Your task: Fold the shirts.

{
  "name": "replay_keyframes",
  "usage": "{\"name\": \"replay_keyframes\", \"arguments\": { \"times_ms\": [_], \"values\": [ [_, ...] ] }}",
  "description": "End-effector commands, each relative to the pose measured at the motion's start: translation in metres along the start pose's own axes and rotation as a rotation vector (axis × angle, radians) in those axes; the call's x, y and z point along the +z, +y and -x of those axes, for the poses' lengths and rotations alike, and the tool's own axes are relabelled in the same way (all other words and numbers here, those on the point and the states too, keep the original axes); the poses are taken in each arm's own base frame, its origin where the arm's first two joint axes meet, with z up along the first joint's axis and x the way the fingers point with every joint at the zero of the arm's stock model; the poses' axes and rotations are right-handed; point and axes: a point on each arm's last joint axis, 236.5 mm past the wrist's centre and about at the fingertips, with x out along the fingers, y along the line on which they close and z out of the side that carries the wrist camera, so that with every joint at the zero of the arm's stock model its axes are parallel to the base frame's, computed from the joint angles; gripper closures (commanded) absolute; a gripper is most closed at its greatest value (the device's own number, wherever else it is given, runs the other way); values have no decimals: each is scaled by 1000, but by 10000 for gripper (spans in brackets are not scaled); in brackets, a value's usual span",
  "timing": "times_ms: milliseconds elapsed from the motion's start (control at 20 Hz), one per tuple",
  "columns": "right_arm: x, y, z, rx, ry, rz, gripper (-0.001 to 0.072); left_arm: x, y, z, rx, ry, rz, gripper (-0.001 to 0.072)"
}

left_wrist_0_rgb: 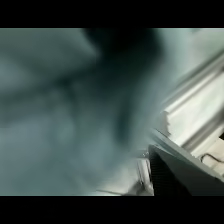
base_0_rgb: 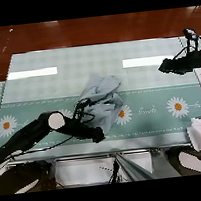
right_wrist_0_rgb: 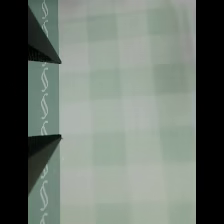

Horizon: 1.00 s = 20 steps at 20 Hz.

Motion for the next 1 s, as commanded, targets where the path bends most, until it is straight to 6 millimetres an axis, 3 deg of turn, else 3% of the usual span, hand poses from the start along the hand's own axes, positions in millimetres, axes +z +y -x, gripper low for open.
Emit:
{"name": "replay_keyframes", "arguments": {
  "times_ms": [0,250,400,450,500,550,650,750,950],
  "values": [
    [1,23,-2,93,-3,9,182,15,14,-19,32,-37,33,-2],
    [1,37,0,151,-2,-18,182,35,28,-49,34,-77,135,0],
    [-2,38,0,155,11,-17,182,55,18,-50,-26,-152,156,142],
    [-2,38,0,156,11,-18,182,56,17,-51,-34,-155,171,275],
    [-2,38,0,157,10,-20,182,55,17,-51,-34,-153,167,544],
    [-2,39,0,161,10,-22,182,51,16,-52,-36,-135,133,683],
    [0,47,0,198,8,-41,182,39,13,-53,-43,-82,96,683],
    [-7,71,-8,302,45,-29,182,26,9,-54,-54,-28,61,683],
    [-40,129,-55,439,183,-29,162,20,4,-50,-68,-10,38,683]
  ]
}}
